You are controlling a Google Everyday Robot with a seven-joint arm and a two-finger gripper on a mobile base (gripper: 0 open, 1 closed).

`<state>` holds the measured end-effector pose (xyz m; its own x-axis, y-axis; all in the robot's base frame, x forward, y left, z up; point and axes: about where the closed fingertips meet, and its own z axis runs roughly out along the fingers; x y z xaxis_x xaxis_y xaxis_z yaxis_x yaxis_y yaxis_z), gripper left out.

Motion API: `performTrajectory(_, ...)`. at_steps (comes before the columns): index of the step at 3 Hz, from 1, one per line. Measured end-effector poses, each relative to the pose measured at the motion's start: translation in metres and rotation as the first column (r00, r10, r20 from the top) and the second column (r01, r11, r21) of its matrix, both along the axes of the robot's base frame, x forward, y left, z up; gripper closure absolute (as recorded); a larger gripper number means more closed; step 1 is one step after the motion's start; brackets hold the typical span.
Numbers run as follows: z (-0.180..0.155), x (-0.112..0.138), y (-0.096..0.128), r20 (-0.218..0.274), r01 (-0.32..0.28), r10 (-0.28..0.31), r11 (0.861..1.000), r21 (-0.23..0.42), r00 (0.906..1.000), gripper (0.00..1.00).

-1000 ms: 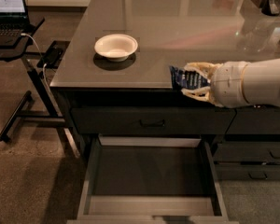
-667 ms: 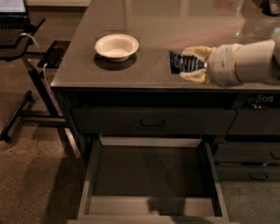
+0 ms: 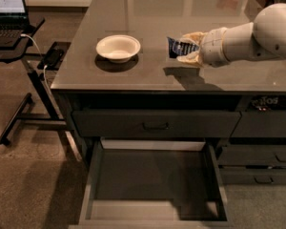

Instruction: Pick rxbar blueberry from middle drawer and place on counter

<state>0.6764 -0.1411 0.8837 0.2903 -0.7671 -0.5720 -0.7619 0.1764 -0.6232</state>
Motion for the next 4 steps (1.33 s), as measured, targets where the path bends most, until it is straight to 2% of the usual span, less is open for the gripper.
performTrajectory(1, 0.0030, 0.0067, 0.0021, 0.005, -0.002, 0.002, 1.000, 0.007, 1.0000, 0.85)
performTrajectory(4, 0.0027, 0.0066, 0.0023, 0.004, -0.002, 0.002, 1.000, 0.007, 1.0000, 0.15)
